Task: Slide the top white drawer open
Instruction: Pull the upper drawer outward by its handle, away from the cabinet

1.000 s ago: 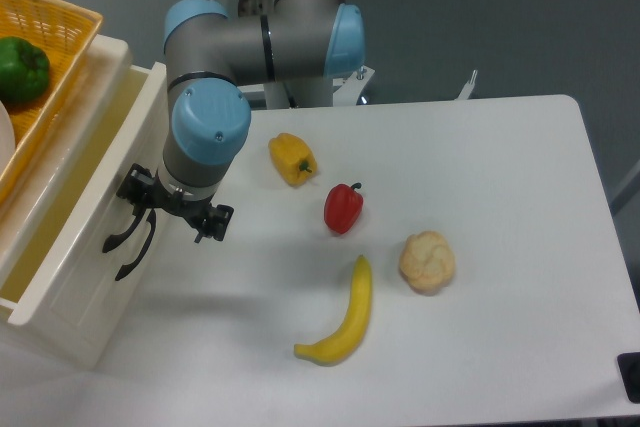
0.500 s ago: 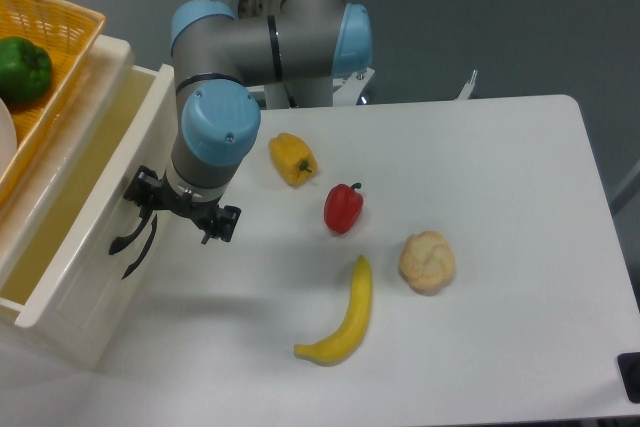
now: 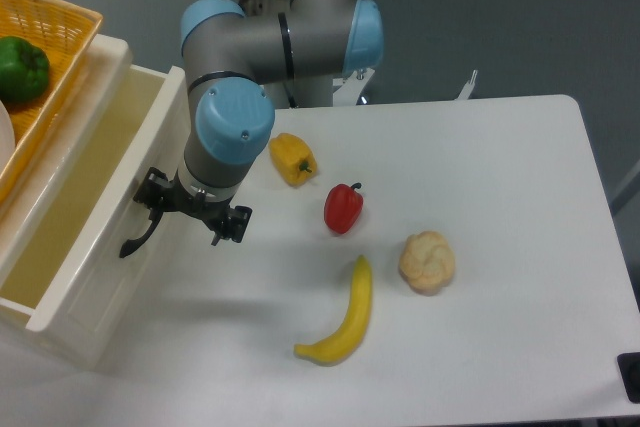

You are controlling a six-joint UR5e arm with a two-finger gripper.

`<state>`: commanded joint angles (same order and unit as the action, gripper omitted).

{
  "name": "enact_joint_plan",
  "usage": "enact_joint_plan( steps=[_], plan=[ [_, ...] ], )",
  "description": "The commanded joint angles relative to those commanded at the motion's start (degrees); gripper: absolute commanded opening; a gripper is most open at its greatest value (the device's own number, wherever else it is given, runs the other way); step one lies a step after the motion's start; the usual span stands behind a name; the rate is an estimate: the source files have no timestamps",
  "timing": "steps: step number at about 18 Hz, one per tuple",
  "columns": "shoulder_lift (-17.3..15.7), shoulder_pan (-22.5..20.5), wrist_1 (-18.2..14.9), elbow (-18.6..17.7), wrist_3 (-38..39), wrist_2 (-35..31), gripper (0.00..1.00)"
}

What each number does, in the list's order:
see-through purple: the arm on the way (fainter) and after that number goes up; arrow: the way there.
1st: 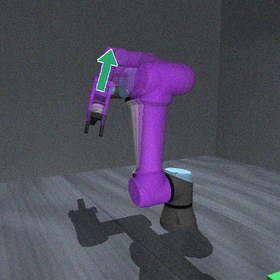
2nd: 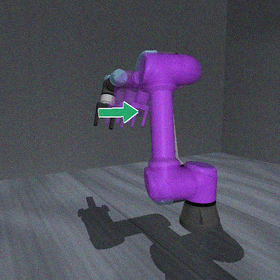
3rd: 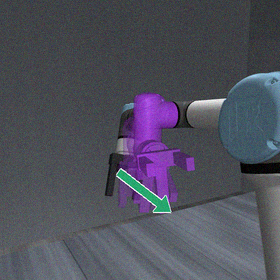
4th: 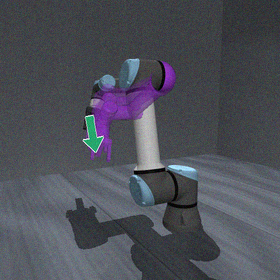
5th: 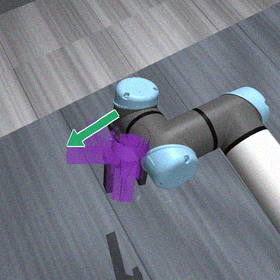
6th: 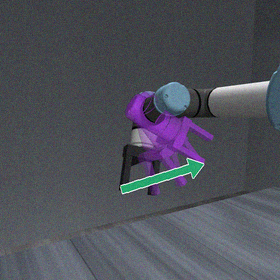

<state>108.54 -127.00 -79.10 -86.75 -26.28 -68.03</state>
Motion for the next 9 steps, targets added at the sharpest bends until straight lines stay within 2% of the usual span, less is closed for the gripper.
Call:
enact_joint_plan(
  steps=[9],
  plan=[
    [0.18, -1.67, -0.18, 0.44, -0.35, -0.09, 1.00]
  ],
)
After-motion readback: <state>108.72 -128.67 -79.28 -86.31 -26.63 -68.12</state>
